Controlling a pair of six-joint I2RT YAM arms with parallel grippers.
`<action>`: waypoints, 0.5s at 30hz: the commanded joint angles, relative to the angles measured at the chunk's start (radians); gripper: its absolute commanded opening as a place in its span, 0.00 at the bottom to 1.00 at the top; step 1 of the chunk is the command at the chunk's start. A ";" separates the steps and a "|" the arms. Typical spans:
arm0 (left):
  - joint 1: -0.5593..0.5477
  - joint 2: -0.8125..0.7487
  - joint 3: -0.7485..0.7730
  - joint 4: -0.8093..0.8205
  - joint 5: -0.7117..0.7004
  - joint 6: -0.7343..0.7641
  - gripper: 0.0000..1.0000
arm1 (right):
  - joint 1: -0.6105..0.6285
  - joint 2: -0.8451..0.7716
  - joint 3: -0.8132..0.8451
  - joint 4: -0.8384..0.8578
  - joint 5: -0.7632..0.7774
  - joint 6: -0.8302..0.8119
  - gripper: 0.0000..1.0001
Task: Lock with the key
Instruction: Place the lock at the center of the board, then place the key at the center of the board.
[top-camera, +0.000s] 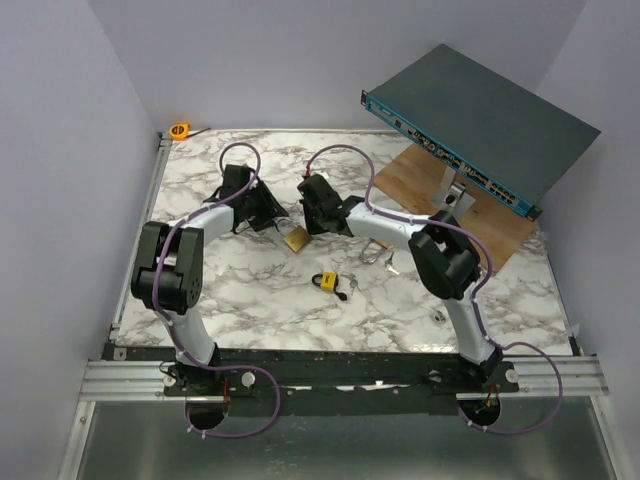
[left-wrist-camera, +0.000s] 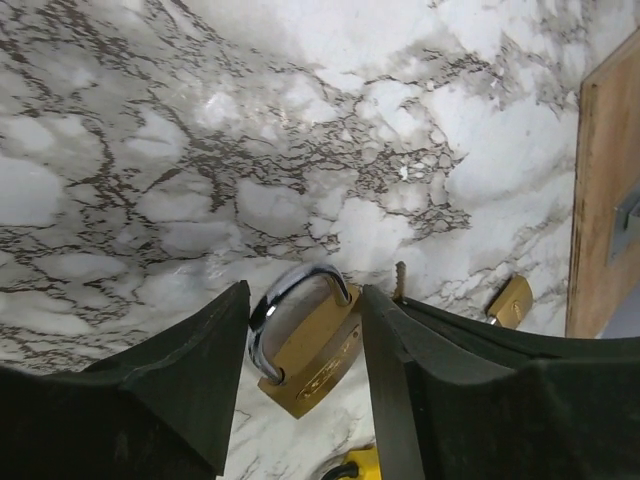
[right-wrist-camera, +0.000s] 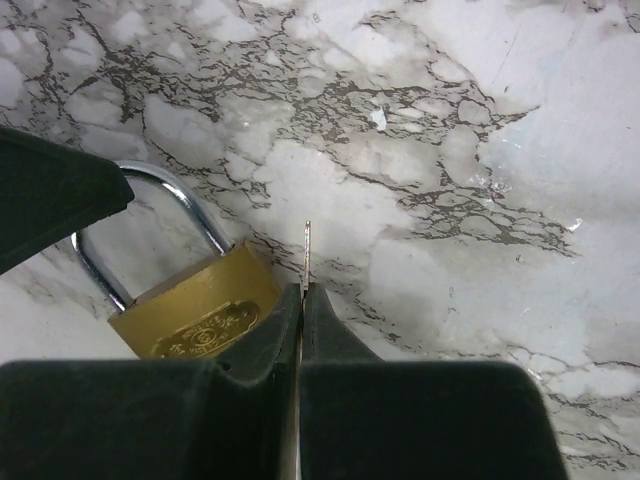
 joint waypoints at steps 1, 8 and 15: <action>0.005 -0.026 0.045 -0.075 -0.081 0.037 0.50 | -0.003 0.024 0.036 -0.015 0.028 -0.015 0.01; 0.005 -0.088 0.074 -0.127 -0.133 0.071 0.63 | -0.003 0.031 0.056 -0.026 0.031 -0.028 0.01; 0.005 -0.199 0.065 -0.158 -0.143 0.082 0.72 | -0.003 0.053 0.057 -0.035 0.025 -0.018 0.12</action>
